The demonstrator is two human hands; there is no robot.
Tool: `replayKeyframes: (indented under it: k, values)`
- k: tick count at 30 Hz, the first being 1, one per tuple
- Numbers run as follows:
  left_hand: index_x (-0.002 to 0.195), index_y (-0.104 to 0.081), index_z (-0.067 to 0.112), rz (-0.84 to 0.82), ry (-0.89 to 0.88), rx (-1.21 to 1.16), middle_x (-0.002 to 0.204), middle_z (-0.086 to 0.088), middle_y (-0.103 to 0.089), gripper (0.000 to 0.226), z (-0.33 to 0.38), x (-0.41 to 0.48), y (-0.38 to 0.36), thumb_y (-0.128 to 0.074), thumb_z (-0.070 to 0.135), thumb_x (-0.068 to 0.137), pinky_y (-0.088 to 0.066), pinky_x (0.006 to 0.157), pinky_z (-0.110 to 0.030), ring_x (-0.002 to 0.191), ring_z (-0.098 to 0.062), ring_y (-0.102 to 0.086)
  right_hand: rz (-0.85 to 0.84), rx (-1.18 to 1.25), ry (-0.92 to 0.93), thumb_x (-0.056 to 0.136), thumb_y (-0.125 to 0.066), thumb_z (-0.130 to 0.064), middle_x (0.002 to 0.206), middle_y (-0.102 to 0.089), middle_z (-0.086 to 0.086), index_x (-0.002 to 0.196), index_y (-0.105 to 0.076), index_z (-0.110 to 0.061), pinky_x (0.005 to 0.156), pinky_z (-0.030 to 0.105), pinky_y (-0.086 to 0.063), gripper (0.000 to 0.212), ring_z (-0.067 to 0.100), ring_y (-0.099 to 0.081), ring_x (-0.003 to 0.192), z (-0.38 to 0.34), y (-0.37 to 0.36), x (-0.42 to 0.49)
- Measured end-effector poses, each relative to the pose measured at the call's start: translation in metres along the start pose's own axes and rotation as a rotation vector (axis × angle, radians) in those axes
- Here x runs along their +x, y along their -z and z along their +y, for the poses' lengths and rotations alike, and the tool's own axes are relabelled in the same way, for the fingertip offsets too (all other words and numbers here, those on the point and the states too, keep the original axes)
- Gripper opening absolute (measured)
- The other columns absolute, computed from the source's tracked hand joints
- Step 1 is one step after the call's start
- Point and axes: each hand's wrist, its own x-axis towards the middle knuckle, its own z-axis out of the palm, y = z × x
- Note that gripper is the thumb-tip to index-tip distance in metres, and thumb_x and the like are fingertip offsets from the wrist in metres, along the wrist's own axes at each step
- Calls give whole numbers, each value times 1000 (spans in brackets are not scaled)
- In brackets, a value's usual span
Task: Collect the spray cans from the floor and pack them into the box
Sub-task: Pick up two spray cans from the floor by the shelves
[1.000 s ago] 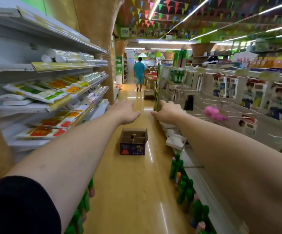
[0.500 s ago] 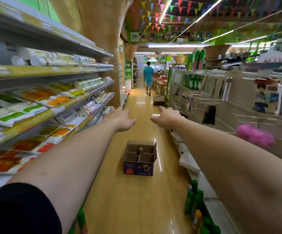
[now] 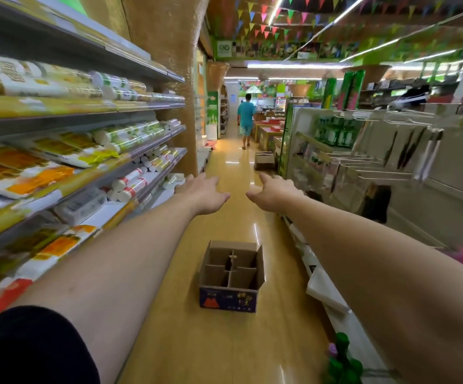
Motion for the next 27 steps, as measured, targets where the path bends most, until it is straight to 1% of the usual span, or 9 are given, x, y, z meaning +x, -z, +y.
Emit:
replayKeyframes:
  k: [2, 5, 8, 12, 14, 17, 22, 24, 27]
  values:
    - [158, -26, 29, 12, -26, 5, 166, -6, -22, 73, -10, 45, -14, -40, 67, 97, -25, 120, -56, 152, -33, -17, 15, 3, -15, 94, -50, -68, 161, -33, 7, 158, -25, -33, 111, 58, -37, 78, 37, -32, 146, -4, -15, 39]
    - [158, -26, 30, -4, -47, -5, 165, -6, -23, 72, -23, 115, -33, -41, 65, 97, -23, 120, -58, 152, -34, -16, 32, 6, -49, 94, -50, -67, 161, -33, 7, 159, -25, -32, 112, 59, -36, 78, 37, -32, 146, -9, -35, 102]
    - [158, -27, 29, -25, -88, -38, 164, -7, -27, 70, -25, 182, -45, -42, 63, 98, -26, 119, -56, 151, -34, -21, 36, 9, -102, 95, -51, -66, 158, -37, 8, 158, -27, -31, 110, 58, -39, 77, 37, -36, 143, -8, -47, 160]
    - [157, -28, 30, -81, -178, -29, 164, -5, -27, 72, -7, 264, -60, -42, 66, 96, -29, 117, -53, 149, -32, -25, 42, 14, -191, 95, -51, -66, 158, -37, 10, 158, -27, -30, 110, 57, -40, 77, 37, -37, 142, 9, -54, 218]
    - [157, -28, 30, -98, -234, -43, 165, -4, -26, 72, 13, 294, -74, -42, 66, 96, -28, 118, -54, 149, -32, -24, 53, 14, -230, 95, -51, -66, 159, -36, 10, 158, -26, -30, 111, 58, -38, 77, 38, -36, 143, 28, -58, 237]
    - [159, -24, 30, -158, -338, -88, 166, -3, -20, 73, 51, 318, -103, -43, 64, 97, -26, 119, -54, 151, -31, -19, 54, 7, -309, 95, -51, -65, 158, -36, 9, 158, -25, -31, 112, 59, -35, 76, 38, -34, 143, 69, -66, 251]
    - [160, -22, 29, -240, -547, -69, 167, -5, -19, 73, 125, 327, -151, -42, 63, 98, -26, 120, -55, 152, -33, -17, 91, -1, -485, 96, -53, -61, 156, -39, 11, 156, -29, -28, 112, 58, -35, 73, 38, -36, 142, 147, -70, 238]
    - [159, -22, 30, -244, -589, -49, 167, -5, -18, 73, 159, 324, -159, -42, 64, 98, -25, 120, -54, 153, -33, -16, 105, -15, -558, 96, -52, -61, 155, -39, 12, 156, -29, -26, 111, 58, -35, 73, 38, -37, 141, 179, -64, 222]
    - [159, -22, 31, -207, -680, -31, 167, -5, -19, 74, 214, 322, -162, -42, 67, 96, -27, 119, -56, 152, -33, -18, 128, -54, -645, 97, -51, -60, 155, -39, 12, 156, -28, -25, 111, 57, -33, 73, 38, -35, 141, 229, -48, 188]
